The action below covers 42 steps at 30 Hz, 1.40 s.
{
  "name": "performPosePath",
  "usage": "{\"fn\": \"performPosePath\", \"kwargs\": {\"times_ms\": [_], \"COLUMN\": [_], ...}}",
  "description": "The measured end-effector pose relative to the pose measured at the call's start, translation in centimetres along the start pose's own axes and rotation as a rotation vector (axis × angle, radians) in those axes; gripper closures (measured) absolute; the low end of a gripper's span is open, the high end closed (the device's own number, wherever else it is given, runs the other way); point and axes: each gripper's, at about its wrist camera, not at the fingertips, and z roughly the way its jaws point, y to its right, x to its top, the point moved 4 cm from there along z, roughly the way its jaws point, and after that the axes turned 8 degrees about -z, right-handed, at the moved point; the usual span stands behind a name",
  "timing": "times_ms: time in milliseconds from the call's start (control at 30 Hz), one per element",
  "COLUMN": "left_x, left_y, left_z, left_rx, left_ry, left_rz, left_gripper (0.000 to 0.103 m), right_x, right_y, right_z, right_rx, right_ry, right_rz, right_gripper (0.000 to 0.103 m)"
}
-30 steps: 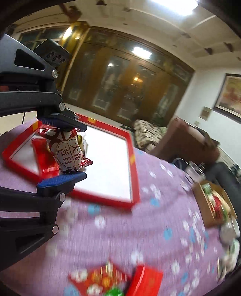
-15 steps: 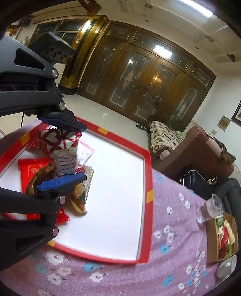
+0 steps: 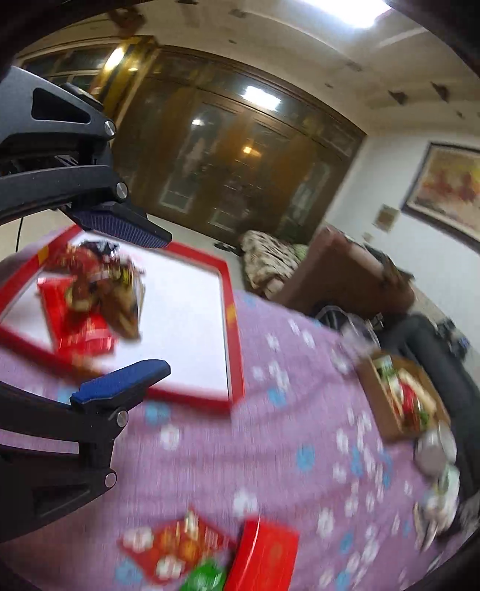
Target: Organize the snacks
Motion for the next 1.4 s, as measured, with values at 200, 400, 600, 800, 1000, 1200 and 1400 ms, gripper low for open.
{"fn": "performPosePath", "kwargs": {"times_ms": [200, 400, 600, 800, 1000, 1200, 1400], "left_x": [-0.2, -0.6, -0.3, -0.4, -1.2, -1.0, -0.7], "left_y": [4.2, 8.7, 12.6, 14.9, 14.3, 12.9, 13.5], "left_z": [0.4, 1.1, 2.4, 4.1, 4.0, 3.8, 4.3], "left_rx": [-0.034, -0.065, -0.085, -0.132, -0.128, -0.115, -0.138], "left_ry": [-0.025, -0.065, -0.097, -0.175, -0.197, -0.203, -0.223], "left_rz": [0.075, 0.149, 0.234, 0.238, 0.251, 0.233, 0.23], "left_gripper": [0.048, 0.048, 0.044, 0.044, 0.044, 0.044, 0.044], "right_x": [1.0, 1.6, 1.7, 4.2, 7.0, 6.3, 4.6], "right_y": [6.4, 11.2, 14.5, 13.2, 10.6, 12.4, 11.8], "right_z": [-7.4, -12.9, -14.6, -11.5, -5.5, 0.7, 1.4], "right_rx": [-0.049, -0.071, -0.116, -0.217, -0.42, -0.521, -0.6], "right_ry": [0.133, 0.232, 0.228, 0.116, -0.069, -0.314, -0.335], "right_rz": [0.105, 0.203, 0.263, 0.14, -0.2, -0.353, -0.439], "right_gripper": [0.037, 0.034, 0.033, 0.033, 0.03, 0.027, 0.024]}}
